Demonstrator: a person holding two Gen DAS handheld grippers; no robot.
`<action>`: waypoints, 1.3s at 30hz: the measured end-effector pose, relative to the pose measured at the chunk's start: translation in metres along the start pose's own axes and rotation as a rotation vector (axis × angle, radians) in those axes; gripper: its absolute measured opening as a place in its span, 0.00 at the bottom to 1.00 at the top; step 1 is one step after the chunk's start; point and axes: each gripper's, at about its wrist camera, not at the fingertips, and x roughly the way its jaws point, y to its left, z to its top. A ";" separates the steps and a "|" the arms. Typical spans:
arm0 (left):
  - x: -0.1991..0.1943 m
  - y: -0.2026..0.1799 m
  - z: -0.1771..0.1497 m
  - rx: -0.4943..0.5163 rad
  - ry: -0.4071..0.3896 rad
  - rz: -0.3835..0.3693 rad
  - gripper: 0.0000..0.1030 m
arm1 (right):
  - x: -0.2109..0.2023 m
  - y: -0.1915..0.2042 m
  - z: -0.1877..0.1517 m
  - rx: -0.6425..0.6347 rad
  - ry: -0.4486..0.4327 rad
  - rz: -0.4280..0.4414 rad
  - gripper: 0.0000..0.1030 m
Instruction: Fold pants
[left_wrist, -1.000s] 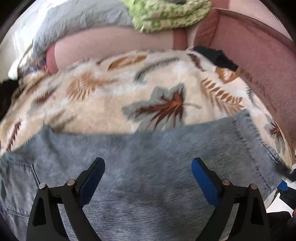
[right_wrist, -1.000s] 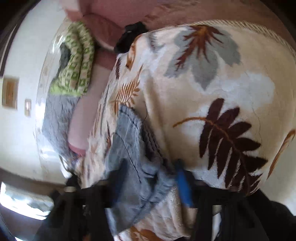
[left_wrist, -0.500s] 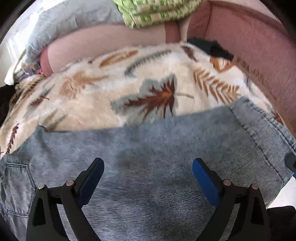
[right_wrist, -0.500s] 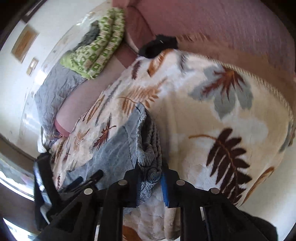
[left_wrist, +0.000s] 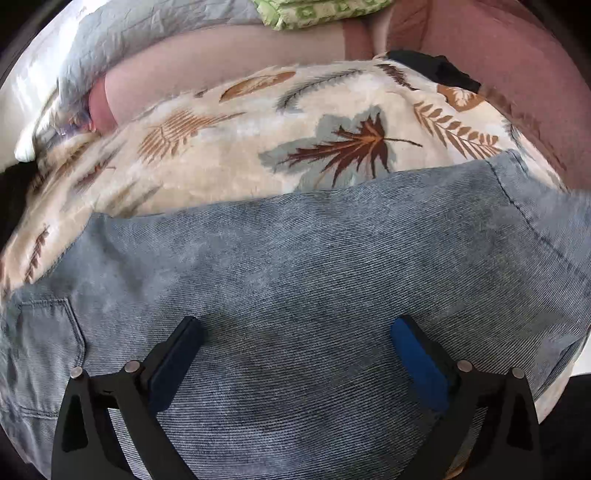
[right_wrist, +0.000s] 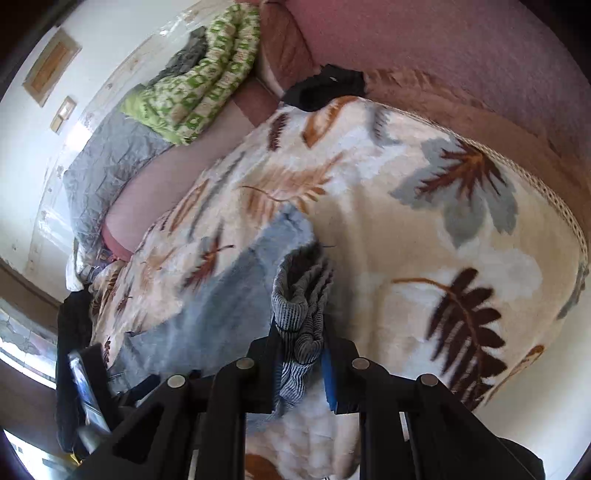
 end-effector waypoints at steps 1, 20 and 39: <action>-0.001 0.003 0.003 -0.029 0.018 -0.014 1.00 | -0.003 0.010 0.001 -0.024 -0.008 0.004 0.18; -0.123 0.244 -0.088 -0.594 -0.227 0.089 0.98 | 0.088 0.232 -0.178 -0.630 0.316 0.330 0.35; -0.055 0.111 -0.044 -0.259 -0.001 -0.087 0.95 | 0.060 0.076 -0.043 0.055 0.271 0.530 0.69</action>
